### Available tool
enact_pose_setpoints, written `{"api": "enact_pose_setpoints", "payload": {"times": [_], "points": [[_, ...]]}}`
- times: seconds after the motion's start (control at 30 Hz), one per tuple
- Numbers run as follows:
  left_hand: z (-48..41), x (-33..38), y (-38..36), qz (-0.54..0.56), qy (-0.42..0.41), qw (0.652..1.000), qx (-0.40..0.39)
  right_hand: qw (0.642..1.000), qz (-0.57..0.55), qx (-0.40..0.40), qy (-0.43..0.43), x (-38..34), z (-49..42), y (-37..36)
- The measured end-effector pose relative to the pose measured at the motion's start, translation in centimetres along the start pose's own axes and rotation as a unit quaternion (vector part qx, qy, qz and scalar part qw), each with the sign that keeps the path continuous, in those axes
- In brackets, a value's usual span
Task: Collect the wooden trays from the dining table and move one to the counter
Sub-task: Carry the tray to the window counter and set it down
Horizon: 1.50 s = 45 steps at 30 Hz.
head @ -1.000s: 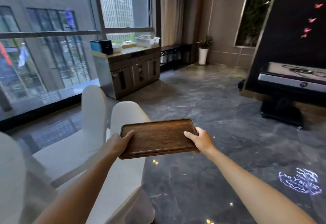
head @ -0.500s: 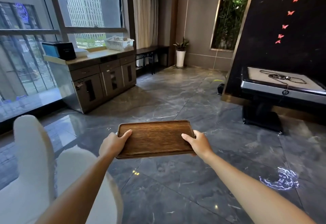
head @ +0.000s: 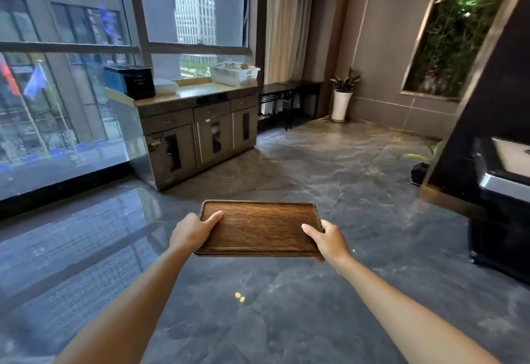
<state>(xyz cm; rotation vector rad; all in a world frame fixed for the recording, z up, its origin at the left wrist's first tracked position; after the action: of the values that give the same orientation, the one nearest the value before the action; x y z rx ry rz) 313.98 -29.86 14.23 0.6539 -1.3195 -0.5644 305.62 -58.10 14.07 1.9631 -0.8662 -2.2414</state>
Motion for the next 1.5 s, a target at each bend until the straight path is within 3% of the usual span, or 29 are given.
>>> {"api": "enact_pose_setpoints", "payload": {"times": [0.2,0.5,0.9,1.13,1.5], "points": [[-13.1,3.2,-0.6,0.015,0.04,0.999,0.033,0.999,0.008,-0.049,0.019,-3.1,-15.5,-3.3],[-37.8,4.6,-1.8,0.005,0.066,0.997,0.035,0.995,0.037,-0.095,0.017,-5.0,-40.0,-13.9],[-70.3,12.2,0.0,0.006,0.065,0.996,0.066,0.997,0.015,-0.076,0.012,-14.6,-70.6,-23.3],[-89.0,14.7,-3.3,-0.016,0.085,0.994,0.071,0.993,0.018,-0.117,0.015,-14.8,-90.7,-30.1],[-115.8,20.3,-1.4,0.005,0.15,0.981,0.12,0.98,0.034,-0.191,0.054,-23.0,-119.8,-40.2]]}}
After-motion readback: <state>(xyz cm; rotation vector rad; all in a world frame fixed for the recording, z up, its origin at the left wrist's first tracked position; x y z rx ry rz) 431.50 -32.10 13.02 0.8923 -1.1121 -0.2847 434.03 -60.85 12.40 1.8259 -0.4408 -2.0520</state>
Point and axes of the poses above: each hand's wrist, its own z-axis away from the middle knuckle, its own y-axis out of the back of the hand, x = y × z, the point moved 4 cm from there along -z, towards the middle knuckle, and after that the axes turned 1 degree about -z, right-handed, at the moved point
